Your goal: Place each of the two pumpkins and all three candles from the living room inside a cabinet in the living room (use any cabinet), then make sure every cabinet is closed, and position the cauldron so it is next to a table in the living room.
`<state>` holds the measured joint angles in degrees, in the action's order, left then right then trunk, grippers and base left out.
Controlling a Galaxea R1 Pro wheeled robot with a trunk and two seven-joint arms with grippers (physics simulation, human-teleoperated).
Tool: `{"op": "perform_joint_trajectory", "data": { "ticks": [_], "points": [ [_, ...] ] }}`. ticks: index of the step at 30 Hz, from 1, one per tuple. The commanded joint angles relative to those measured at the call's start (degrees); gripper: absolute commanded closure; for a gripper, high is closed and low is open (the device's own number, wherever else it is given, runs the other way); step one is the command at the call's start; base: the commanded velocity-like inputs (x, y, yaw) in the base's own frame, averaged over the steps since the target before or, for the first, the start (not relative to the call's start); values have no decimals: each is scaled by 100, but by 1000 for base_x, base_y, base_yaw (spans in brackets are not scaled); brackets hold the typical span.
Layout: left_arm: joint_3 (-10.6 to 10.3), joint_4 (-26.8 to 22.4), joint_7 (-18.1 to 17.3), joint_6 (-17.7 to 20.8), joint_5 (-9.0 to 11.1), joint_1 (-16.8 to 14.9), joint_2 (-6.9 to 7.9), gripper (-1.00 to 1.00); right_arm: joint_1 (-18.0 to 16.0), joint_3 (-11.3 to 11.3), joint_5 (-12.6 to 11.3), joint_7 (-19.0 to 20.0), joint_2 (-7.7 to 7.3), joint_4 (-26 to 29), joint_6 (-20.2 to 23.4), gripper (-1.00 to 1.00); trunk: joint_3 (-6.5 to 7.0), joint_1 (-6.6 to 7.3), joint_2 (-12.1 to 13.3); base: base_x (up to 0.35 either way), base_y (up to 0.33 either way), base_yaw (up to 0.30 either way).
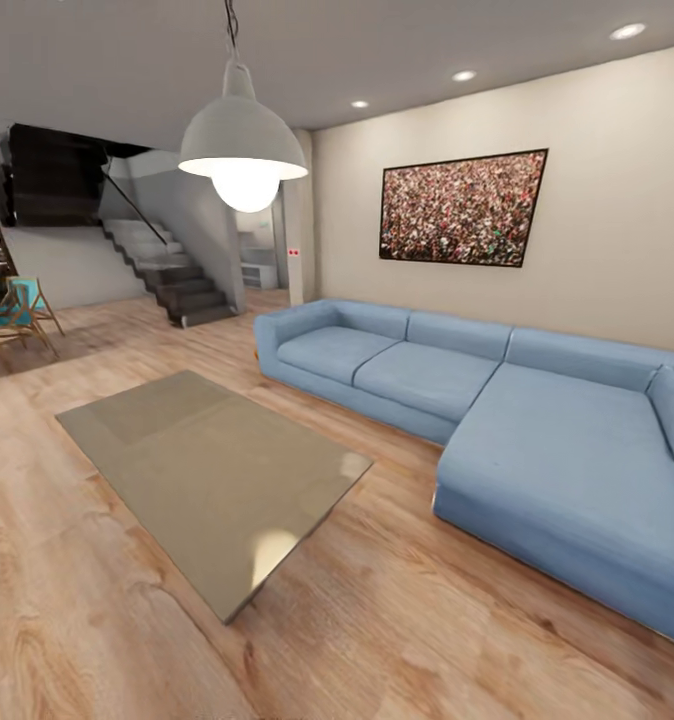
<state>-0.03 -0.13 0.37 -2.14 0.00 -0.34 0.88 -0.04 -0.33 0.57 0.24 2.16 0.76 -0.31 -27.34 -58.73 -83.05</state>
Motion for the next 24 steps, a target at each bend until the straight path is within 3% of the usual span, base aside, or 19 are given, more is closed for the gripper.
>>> {"op": "perform_joint_trajectory", "data": {
  "ticks": [1,24],
  "points": [
    [1,4,5,-20,0,-3,0,-100,1,-3,8,2,11,3,-4,-100,-8,0,-3,-1,0,288],
    [19,4,7,-23,4,-1,1,-100,2,39,22,2,38,3,-153,-100,-71,0,-3,0,0,289]
  ]
}}
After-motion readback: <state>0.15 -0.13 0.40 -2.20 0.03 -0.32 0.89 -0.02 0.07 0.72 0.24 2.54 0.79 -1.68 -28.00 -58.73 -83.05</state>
